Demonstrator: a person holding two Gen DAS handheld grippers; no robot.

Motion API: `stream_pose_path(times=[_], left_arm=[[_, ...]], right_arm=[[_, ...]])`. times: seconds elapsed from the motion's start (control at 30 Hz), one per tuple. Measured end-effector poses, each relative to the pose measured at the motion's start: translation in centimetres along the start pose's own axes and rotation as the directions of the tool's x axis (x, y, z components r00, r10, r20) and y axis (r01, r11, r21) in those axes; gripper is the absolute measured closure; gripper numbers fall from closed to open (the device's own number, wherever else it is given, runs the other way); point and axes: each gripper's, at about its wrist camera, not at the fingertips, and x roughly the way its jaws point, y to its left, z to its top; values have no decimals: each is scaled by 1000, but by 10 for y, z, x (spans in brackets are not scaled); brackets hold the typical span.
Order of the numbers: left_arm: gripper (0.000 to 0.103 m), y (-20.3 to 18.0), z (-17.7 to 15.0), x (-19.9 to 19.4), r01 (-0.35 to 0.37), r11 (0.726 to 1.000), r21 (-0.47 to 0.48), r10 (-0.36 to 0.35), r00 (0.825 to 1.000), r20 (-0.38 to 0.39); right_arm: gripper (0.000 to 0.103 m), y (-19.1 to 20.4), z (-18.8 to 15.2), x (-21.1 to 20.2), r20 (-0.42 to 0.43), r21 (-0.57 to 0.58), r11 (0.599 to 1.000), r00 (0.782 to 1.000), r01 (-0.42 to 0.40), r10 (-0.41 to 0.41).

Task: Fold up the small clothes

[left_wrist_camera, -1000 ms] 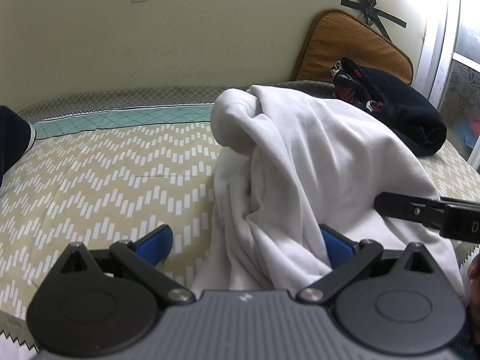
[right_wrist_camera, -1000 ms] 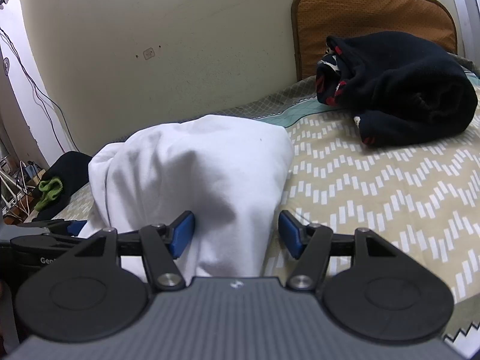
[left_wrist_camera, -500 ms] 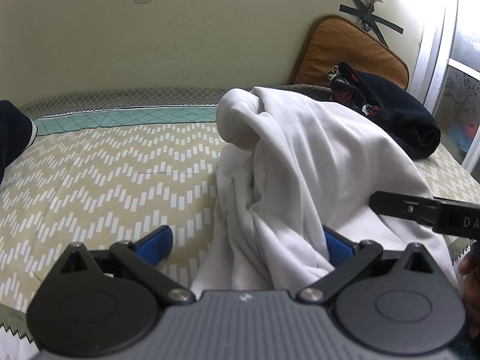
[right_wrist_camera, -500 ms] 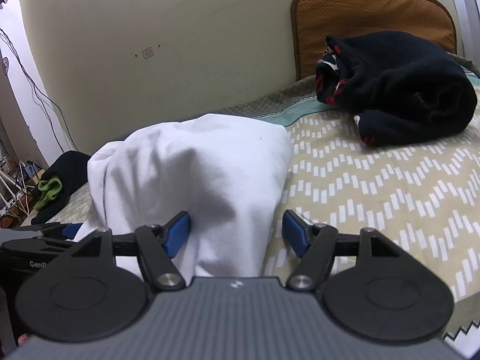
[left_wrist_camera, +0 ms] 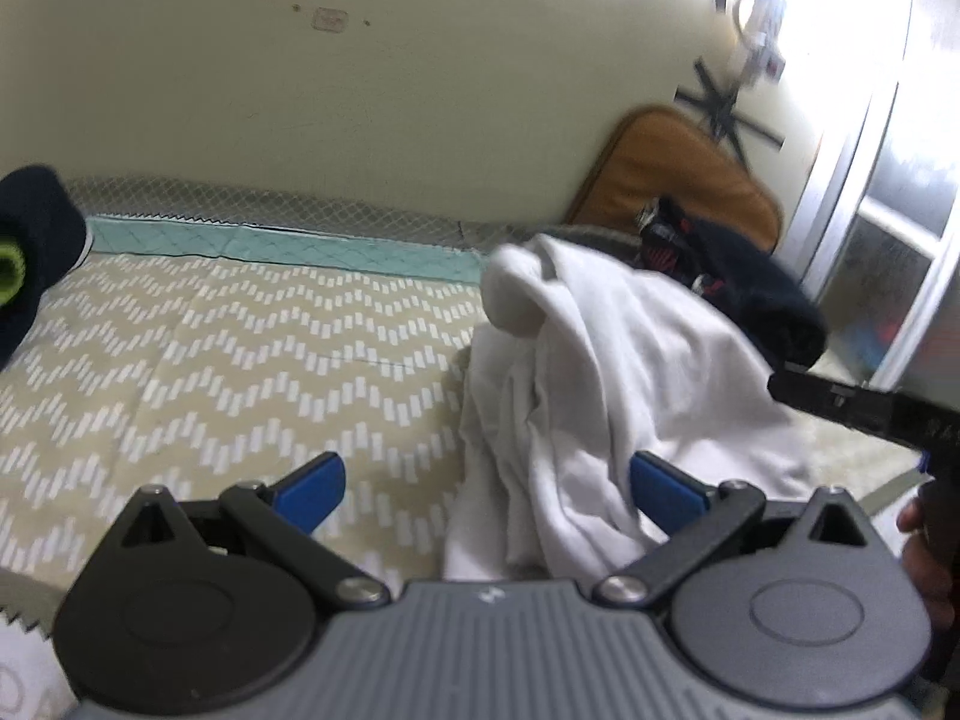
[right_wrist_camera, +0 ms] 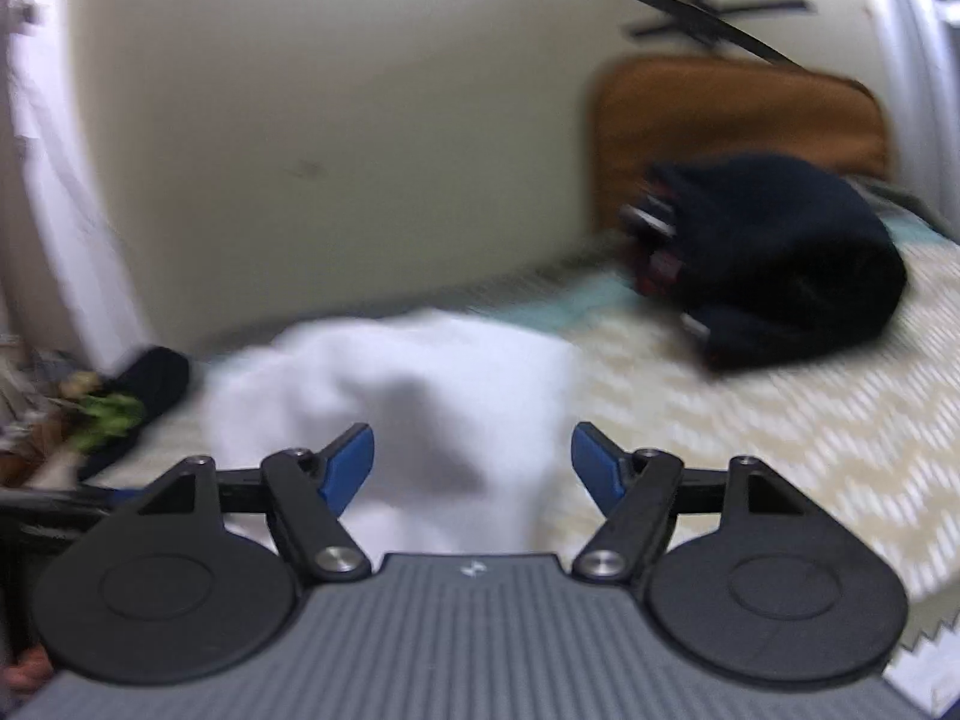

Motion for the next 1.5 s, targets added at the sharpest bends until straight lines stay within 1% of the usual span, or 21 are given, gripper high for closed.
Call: stream_pose_path(times=[0.1, 0.2, 0.33, 0.4, 0.43, 0.47, 0.53, 0.67, 0.8, 0.93, 0.97, 1.0, 1.1, 1.13, 1.2, 1.23, 1.27, 1.3, 1.4, 1.43, 1.5], left_arm=[[0, 14, 3, -22, -10, 1000, -18, 11, 998, 66], [0, 27, 10, -39, -44, 998, -35, 48, 994, 102], [0, 45, 17, -47, -84, 993, -78, 92, 990, 108], [0, 49, 19, -43, -90, 992, -86, 98, 991, 90], [0, 49, 21, -41, -86, 993, -86, 93, 992, 81], [0, 49, 23, -38, -78, 994, -81, 84, 994, 75], [0, 45, 27, -29, -62, 996, -56, 66, 996, 64], [0, 33, 40, 7, -4, 999, -32, 4, 1000, -24], [0, 24, 48, 50, 85, 994, -66, -94, 986, -140], [3, 11, 49, 82, 126, 987, -99, -145, 964, -225], [7, 7, 49, 83, 115, 989, -89, -132, 968, -214], [17, 3, 48, 85, 122, 989, -84, -138, 965, -222], [38, -3, 44, 86, 132, 988, -86, -148, 965, -217], [41, -4, 43, 85, 125, 989, -81, -139, 967, -215], [44, -4, 43, 84, 115, 990, -79, -130, 969, -211], [48, -4, 43, 83, 116, 989, -90, -133, 968, -211], [50, -2, 43, 83, 117, 987, -109, -139, 967, -213], [54, -1, 43, 81, 117, 985, -127, -142, 967, -213], [69, 4, 46, 82, 104, 981, -164, -138, 968, -208], [78, 7, 45, 82, 99, 979, -178, -135, 969, -207], [83, 12, 45, 82, 109, 970, -218, -154, 968, -200]], right_arm=[[20, 40, 11, 7, -15, -109, 989, 995, -103, 102], [16, 78, 6, 32, -60, -216, 966, 989, -143, 133], [15, 108, -5, 78, -117, -343, 939, 993, -19, -23], [28, 107, -10, 90, -100, -393, 918, 991, 41, -87], [56, 104, -10, 89, -85, -410, 910, 991, 63, -107], [75, 97, -5, 84, -85, -393, 918, 992, 52, -93], [87, 75, 10, 66, -102, -273, 962, 994, -1, -28], [88, 35, 34, 18, 12, -158, 985, 998, 62, -61], [89, -4, 54, -33, 139, -90, 976, 973, 196, -183], [89, -62, 54, -68, 132, 37, 961, 952, 273, -275], [89, -74, 50, -70, 113, 66, 955, 949, 289, -295], [89, -91, 44, -73, 85, 102, 947, 946, 303, -312], [84, -141, 20, -81, -3, 291, 915, 957, 279, -291], [81, -160, 9, -86, -11, 404, 883, 966, 241, -258], [67, -194, -10, -92, 26, 615, 782, 990, 95, -141], [51, -208, -19, -96, 68, 689, 724, 993, 24, -98], [41, -213, -23, -96, 96, 724, 690, 992, -14, -80], [38, -217, -24, -97, 102, 734, 679, 992, -23, -77], [32, -211, -21, -94, 95, 712, 702, 992, -11, -80], [25, -208, -19, -91, 108, 712, 702, 992, -30, -67], [19, -216, -19, -88, 155, 731, 675, 988, -98, -25]])
